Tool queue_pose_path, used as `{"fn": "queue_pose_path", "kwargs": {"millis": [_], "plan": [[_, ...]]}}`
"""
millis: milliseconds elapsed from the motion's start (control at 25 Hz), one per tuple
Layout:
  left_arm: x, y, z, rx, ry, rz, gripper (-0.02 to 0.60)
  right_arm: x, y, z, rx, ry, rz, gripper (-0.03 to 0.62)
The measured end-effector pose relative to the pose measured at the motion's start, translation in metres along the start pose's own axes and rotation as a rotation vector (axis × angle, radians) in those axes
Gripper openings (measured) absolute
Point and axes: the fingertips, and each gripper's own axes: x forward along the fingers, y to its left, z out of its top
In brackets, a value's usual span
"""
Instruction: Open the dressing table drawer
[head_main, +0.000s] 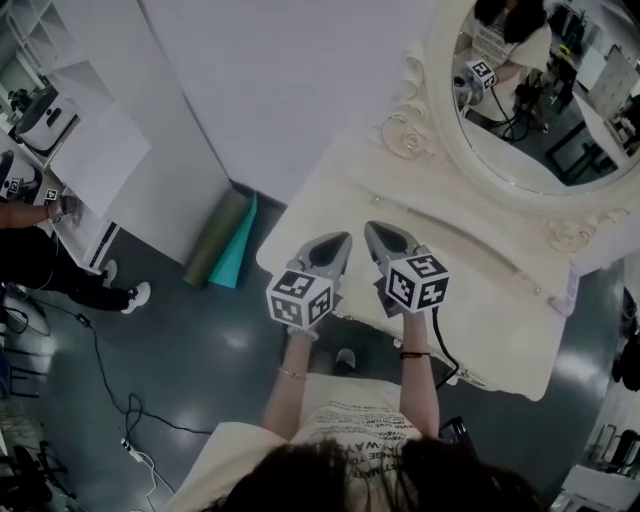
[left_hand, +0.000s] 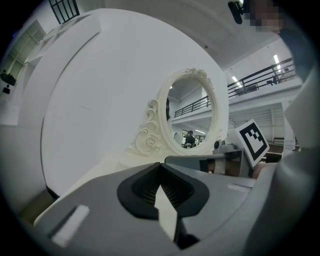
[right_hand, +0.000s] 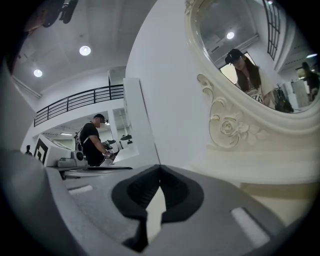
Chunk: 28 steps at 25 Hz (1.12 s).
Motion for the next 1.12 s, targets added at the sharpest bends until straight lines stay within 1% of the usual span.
{"fn": "queue_pose_path", "kwargs": {"millis": [160, 320, 520, 840, 1120], "plan": [[0.015, 0.006, -0.002, -0.006, 0.025, -0.027, -0.002, 0.006, -0.012, -0.001, 0.014, 0.004, -0.03, 0.003], [0.033, 0.011, -0.006, 0.003, 0.073, -0.09, -0.002, 0.014, -0.029, 0.002, 0.048, -0.005, -0.089, 0.003], [0.054, 0.028, -0.006, 0.009, 0.116, -0.151, -0.002, 0.031, -0.042, 0.004, 0.076, -0.008, -0.147, 0.003], [0.081, 0.049, -0.008, 0.017, 0.179, -0.263, -0.002, 0.053, -0.062, -0.005, 0.128, 0.005, -0.258, 0.003], [0.099, 0.062, -0.02, 0.027, 0.24, -0.352, -0.002, 0.064, -0.078, -0.015, 0.183, 0.005, -0.354, 0.003]]}}
